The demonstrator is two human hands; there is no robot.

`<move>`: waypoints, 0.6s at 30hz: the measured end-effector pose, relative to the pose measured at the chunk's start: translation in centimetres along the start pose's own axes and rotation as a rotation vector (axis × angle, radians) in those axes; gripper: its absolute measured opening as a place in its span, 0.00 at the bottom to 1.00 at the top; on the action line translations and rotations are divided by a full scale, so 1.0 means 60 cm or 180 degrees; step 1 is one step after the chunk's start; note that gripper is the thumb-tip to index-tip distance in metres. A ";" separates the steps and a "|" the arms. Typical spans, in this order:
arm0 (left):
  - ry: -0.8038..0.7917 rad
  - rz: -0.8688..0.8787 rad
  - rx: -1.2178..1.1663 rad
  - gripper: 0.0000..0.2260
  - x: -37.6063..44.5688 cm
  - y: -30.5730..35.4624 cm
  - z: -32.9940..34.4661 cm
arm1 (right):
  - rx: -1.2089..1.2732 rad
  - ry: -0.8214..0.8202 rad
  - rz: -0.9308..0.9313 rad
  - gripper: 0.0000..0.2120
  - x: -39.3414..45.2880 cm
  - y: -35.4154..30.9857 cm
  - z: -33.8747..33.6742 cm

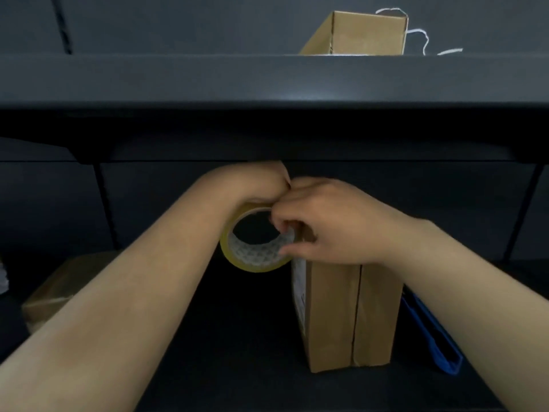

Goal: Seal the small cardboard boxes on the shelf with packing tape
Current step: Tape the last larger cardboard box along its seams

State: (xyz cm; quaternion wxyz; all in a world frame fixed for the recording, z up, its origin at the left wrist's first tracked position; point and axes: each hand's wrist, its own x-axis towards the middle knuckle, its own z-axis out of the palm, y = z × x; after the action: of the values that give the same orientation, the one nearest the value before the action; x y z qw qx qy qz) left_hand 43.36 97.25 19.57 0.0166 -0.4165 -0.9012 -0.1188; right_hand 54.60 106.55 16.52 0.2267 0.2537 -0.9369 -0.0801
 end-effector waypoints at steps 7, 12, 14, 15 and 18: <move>-0.0317 0.0266 -0.1695 0.14 -0.014 -0.057 0.023 | 0.1757 -0.0551 0.0496 0.04 -0.007 0.030 -0.006; -0.0509 0.0507 -0.3684 0.10 -0.053 -0.118 0.063 | 0.1848 -0.0599 0.0591 0.02 -0.002 0.026 -0.005; -0.0431 0.0336 -0.3782 0.10 -0.057 -0.120 0.071 | 0.1824 -0.0710 0.0621 0.02 0.003 0.024 -0.005; -0.0400 0.0238 -0.3602 0.11 -0.057 -0.119 0.071 | 0.1837 -0.0747 0.0628 0.03 0.004 0.025 -0.005; -0.0496 -0.0089 -0.2261 0.15 -0.056 -0.113 0.080 | 0.1965 -0.0756 0.0701 0.07 -0.003 0.027 -0.009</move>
State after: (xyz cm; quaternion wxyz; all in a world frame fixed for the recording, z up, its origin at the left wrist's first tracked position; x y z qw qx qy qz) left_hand 40.78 91.57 13.12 -0.1995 -0.3917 -0.8079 -0.3926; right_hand 54.28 108.01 17.39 0.0360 0.1966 -0.9586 0.2030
